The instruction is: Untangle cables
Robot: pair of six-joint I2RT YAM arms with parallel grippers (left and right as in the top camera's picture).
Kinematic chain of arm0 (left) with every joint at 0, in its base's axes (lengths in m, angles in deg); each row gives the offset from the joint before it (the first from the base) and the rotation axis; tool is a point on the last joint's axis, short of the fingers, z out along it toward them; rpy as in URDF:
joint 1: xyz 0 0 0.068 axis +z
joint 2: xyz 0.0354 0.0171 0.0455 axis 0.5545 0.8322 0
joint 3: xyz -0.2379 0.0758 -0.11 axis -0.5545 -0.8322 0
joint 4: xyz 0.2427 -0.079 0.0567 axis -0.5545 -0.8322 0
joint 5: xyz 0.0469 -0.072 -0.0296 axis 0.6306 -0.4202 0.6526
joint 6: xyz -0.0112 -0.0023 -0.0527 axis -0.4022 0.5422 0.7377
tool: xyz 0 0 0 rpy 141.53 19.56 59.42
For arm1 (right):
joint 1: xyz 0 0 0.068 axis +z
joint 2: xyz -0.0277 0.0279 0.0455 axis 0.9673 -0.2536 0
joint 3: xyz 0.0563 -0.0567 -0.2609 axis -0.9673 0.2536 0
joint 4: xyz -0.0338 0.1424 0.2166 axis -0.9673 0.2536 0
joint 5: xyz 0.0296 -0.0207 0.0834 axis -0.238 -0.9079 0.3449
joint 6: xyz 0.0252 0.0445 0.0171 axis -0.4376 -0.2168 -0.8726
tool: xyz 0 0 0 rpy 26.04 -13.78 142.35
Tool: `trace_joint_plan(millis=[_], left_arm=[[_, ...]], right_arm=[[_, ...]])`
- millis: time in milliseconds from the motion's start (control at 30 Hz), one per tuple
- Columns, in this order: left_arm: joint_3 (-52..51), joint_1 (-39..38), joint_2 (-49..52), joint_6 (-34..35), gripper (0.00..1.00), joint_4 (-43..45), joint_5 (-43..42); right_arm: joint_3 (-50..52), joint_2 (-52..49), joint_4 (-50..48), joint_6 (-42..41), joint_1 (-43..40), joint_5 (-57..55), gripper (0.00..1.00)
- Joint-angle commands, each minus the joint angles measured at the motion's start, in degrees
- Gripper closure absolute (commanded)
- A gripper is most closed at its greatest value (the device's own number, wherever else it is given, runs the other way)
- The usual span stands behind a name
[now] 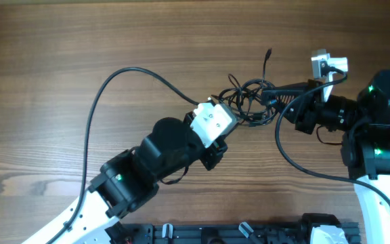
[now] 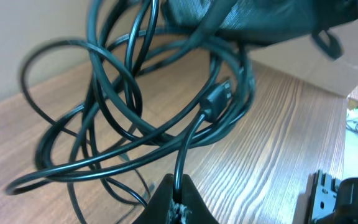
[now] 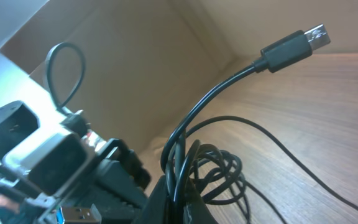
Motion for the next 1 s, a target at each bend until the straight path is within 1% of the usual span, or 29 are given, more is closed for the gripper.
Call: trace_joint_plan(millis=[0,100,133,167,200,233,300,367,400,467,533,567,633,700,767,833,967], left_arm=[[0.6,0.2,-6.7,-0.2,0.96,0.4,-0.5],[0.6,0.2,-13.0,-0.3,0.96,-0.9,-0.4],[0.6,0.2,-13.8,-2.3,0.96,-2.7,-0.4],[0.6,0.2,-13.9,-4.2,0.9,-4.7,-0.3],[0.6,0.2,-13.9,-4.7,0.44,-7.2,0.0],[0.6,0.2,-13.8,-4.7,0.0,-8.8,0.0],[0.6,0.2,-13.8,-4.7,0.0,-8.5,1.2],[0.6,0.2,-13.8,-4.7,0.0,-7.8,5.6],[0.6,0.2,-13.8,-4.7,0.0,-7.4,7.5],[0.6,0.2,-13.8,-5.8,0.0,-6.6,7.7],[0.6,0.2,-13.8,-7.6,0.0,-5.3,7.7],[0.6,0.2,-13.8,-7.5,0.0,-4.4,7.6],[0.6,0.2,-13.7,-7.5,0.0,-3.1,5.4],[0.6,0.2,-13.5,-7.5,0.0,-2.3,0.4],[0.6,0.2,-12.3,-7.5,0.0,-1.9,-2.9],[0.6,0.2,-9.0,-7.5,0.0,-1.1,-3.6],[0.6,0.2,-3.9,-7.5,0.0,3.6,-5.0]], right_arm=[[0.2,0.0,0.0,-0.8,-0.2,-5.4,0.96],[0.2,0.0,0.1,-0.8,-0.2,-5.5,0.96],[0.2,0.0,0.1,-0.8,-0.2,-5.5,0.96],[0.2,0.0,0.1,-0.9,-0.2,-5.5,0.96],[0.2,0.0,-0.1,-1.2,-0.2,-5.5,0.96],[0.2,0.0,-0.2,-1.2,-0.2,-5.5,0.96],[0.2,0.0,-0.2,-1.2,-0.2,-5.3,0.96],[0.2,0.0,-0.3,-1.2,-0.2,-3.0,0.96],[0.2,0.0,-0.6,-0.5,-0.2,-0.7,0.95],[0.2,0.0,-1.5,1.4,-0.2,3.9,0.96],[0.2,0.0,-3.3,5.8,-0.2,12.3,0.96],[0.2,0.0,-3.8,6.9,-0.2,14.5,0.96],[0.2,0.0,-4.0,8.4,-0.2,17.2,0.96],[0.2,0.0,-4.1,8.4,-0.2,18.1,0.96],[0.2,0.0,-4.9,8.4,-0.2,20.3,0.96],[0.2,0.0,-5.0,8.2,-0.1,20.6,0.96],[0.2,0.0,-4.8,8.2,-0.1,20.6,0.96]])
